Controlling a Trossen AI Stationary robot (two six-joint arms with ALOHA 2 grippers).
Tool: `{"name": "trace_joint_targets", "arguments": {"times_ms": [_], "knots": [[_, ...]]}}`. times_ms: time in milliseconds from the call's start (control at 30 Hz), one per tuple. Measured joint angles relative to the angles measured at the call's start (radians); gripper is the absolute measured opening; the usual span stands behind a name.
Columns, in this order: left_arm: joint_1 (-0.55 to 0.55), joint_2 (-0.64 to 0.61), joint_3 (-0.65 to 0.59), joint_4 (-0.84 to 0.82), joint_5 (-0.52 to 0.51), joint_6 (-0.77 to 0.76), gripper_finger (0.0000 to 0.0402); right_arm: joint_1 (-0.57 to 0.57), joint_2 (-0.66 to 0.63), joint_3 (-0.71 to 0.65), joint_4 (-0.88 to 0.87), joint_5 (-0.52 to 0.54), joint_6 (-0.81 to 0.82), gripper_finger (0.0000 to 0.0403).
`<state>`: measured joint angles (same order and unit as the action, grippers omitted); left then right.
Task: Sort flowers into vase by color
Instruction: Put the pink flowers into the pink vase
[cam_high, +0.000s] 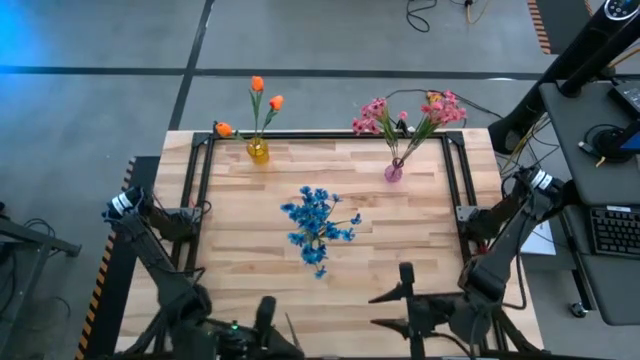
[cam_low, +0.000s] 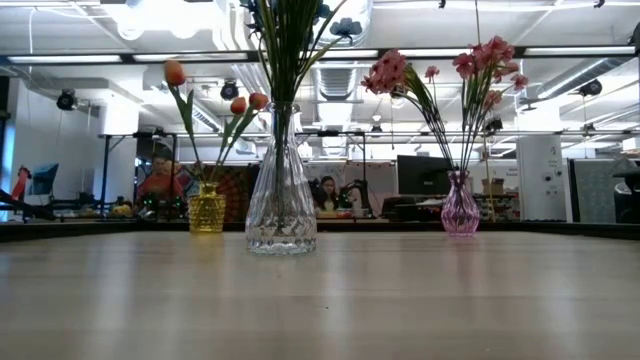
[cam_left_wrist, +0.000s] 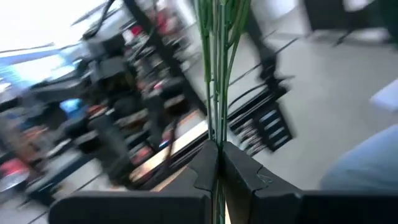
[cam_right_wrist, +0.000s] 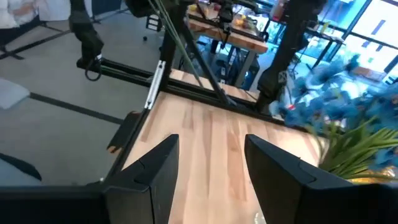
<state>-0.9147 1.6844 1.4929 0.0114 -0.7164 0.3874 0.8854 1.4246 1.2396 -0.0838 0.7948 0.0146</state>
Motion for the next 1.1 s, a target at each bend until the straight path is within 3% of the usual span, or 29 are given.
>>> {"name": "trace_joint_targets", "arguments": {"times_ms": [100, 367, 633, 833, 1033, 1100], "knots": [[0.038, -0.002, -0.057, 0.113, 0.113, 0.002, 0.0, 0.016, 0.029, -0.016, 0.049, 0.03, -0.001, 0.0176], [0.115, -0.018, -0.26, 0.452, 0.144, 0.007, 0.0, 0.038, 0.104, -0.018, 0.162, 0.128, -0.075, 0.0176], [0.147, -0.018, -0.423, 0.68, 0.154, -0.011, 0.0, 0.016, 0.249, -0.018, 0.629, 0.124, -0.455, 0.0176], [0.153, -0.01, -0.446, 0.696, 0.154, -0.008, 0.0, -0.018, 0.322, -0.018, 0.953, 0.111, -0.703, 0.0176], [0.17, 0.009, -0.446, 0.696, 0.149, -0.012, 0.0, -0.067, 0.322, -0.018, 0.949, -0.055, -0.625, 0.0176], [0.179, 0.019, -0.446, 0.699, 0.149, -0.024, 0.0, -0.079, 0.32, -0.016, 0.948, -0.063, -0.608, 0.0176]]}}
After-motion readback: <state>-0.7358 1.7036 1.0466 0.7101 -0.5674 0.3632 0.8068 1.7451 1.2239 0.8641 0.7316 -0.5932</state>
